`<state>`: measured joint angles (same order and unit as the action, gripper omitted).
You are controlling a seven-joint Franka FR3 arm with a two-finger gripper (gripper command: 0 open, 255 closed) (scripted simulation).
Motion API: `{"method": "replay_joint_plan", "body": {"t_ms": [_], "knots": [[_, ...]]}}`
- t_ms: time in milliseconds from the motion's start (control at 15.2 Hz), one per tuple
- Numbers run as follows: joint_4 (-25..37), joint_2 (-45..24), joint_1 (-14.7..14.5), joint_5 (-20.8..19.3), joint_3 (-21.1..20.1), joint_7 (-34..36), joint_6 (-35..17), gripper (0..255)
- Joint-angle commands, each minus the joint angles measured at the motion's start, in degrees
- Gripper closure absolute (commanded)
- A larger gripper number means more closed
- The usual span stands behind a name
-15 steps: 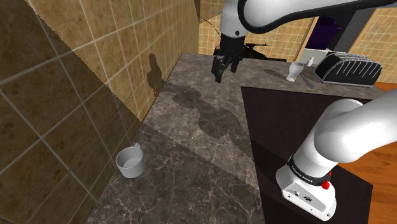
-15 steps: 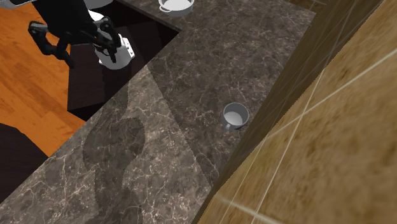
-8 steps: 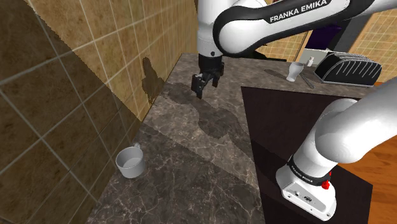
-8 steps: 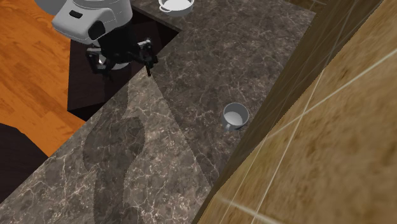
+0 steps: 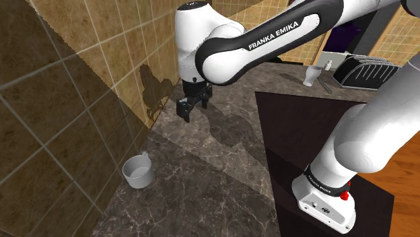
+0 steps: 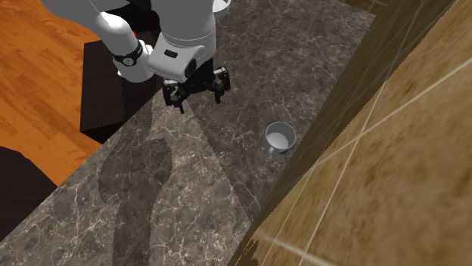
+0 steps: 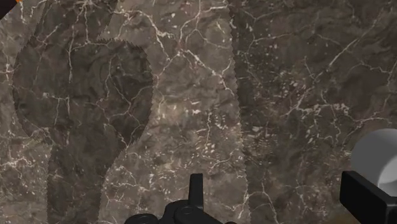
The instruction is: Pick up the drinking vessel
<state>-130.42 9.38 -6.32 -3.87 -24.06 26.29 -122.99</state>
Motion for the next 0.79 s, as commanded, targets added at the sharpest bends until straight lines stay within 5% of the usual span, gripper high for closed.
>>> {"method": "replay_joint_plan", "body": {"t_ms": [0, 726], "knots": [[2.13, -4.1, -0.37, -1.56, -1.4, 2.42, -1.49, 0], [18.15, -27.46, -7.23, -13.53, -4.14, 15.63, -4.63, 0]]}}
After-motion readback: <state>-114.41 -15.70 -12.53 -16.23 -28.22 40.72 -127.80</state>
